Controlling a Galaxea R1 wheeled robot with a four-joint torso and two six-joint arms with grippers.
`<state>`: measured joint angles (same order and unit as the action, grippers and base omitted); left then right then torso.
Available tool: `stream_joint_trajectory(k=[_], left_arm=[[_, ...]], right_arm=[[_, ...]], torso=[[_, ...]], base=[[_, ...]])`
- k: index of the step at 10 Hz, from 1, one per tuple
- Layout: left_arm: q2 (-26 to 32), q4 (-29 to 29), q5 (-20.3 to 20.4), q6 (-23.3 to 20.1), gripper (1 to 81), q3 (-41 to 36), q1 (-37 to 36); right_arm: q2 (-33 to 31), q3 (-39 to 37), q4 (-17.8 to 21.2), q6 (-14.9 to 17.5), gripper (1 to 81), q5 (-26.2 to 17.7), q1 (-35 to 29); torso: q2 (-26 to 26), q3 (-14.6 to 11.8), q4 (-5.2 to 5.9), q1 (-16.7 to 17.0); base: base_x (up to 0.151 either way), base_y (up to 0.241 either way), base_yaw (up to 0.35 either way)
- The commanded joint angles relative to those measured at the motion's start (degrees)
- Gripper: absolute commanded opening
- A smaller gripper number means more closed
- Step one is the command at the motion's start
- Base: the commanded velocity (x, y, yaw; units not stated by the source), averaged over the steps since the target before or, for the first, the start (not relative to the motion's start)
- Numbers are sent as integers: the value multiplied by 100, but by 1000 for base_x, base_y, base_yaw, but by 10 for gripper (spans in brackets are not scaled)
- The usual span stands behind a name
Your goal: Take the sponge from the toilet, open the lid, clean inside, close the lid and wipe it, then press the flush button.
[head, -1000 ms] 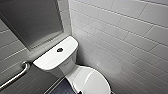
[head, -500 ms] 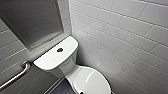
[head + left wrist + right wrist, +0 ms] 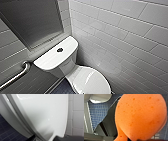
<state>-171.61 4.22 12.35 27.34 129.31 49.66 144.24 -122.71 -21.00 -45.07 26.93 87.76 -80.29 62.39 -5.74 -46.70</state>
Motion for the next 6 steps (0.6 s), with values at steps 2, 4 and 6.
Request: stream_joint_trajectory(k=[2, 4, 6], left_arm=[[-6, 79, -13, 350, 811, 148, -470], [21, 53, 215, 711, 811, 191, -497], [-23, 44, 233, 764, 811, 288, -505]], right_arm=[[-217, 55, -141, -11, 10, -276, 71], [-217, 29, -141, -11, 10, -276, 71], [-209, 29, -141, -11, 10, -276, 62]], torso=[[0, 0, 0, 0], [0, 0, 0, 0], [0, 0, 0, 0]], base=[[0, 0, 0], [0, 0, 0], [0, 0, 0]])
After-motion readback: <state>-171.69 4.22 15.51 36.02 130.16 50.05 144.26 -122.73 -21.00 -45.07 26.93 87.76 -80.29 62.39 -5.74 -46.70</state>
